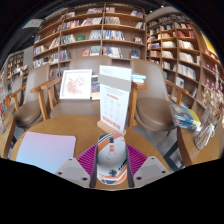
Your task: Arrange mouse
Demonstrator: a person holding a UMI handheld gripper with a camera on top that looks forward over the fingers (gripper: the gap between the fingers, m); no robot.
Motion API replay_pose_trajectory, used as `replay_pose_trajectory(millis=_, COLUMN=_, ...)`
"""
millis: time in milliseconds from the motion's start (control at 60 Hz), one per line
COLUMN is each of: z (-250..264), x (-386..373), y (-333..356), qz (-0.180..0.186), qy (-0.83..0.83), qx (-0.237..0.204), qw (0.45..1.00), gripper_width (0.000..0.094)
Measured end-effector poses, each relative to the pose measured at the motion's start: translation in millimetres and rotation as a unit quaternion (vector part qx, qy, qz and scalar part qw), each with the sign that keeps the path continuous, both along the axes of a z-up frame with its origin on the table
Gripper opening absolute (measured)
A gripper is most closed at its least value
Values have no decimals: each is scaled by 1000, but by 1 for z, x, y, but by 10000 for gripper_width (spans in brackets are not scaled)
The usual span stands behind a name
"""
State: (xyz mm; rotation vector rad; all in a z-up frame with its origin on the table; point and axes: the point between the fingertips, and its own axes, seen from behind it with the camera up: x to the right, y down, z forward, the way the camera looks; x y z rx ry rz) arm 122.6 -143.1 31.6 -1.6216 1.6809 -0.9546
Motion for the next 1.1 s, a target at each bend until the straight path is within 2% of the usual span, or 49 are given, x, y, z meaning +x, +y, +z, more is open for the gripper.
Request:
replay_pose_trajectory(millis=100, z=40, x=-3, y=26, qz=2, qy=-12, qx=24, qw=1000, gripper_width=426)
replay_pose_trajectory(millis=300, z=95, x=-5, y=112, qz=40, qy=-40, qx=42, qw=998, gripper_width=429)
replay_pose_trajectory(millis=533, z=31, x=-11, y=219, qz=86, qy=17, qx=69, qw=994, gripper_width=426)
replay_pose_trajectory(millis=767, z=-38, x=-20, y=234, qz=74, qy=68, qx=54, qw=994, gripper_width=432)
replay_pose_trajectory(millis=917, z=-43, x=-23, y=233, qz=73, qy=66, qx=45, qw=994, gripper_width=525)
replay_pose_trajectory(millis=950, z=-39, x=-23, y=235, qz=74, qy=62, qx=50, qw=994, gripper_width=609)
replay_pose_trajectory(millis=983, z=-31, x=-25, y=234, qz=74, qy=54, qx=55, qw=994, gripper_width=770)
replay_pose_trajectory(millis=1017, z=-22, x=-28, y=234, qz=72, qy=45, qx=57, qw=995, gripper_width=865)
replay_pose_trajectory(millis=1050, z=-10, x=-33, y=233, qz=73, qy=38, qx=60, qw=995, gripper_width=833)
replay_pose_trajectory(millis=1100, z=10, x=-45, y=230, qz=71, qy=27, qx=60, qw=995, gripper_width=844)
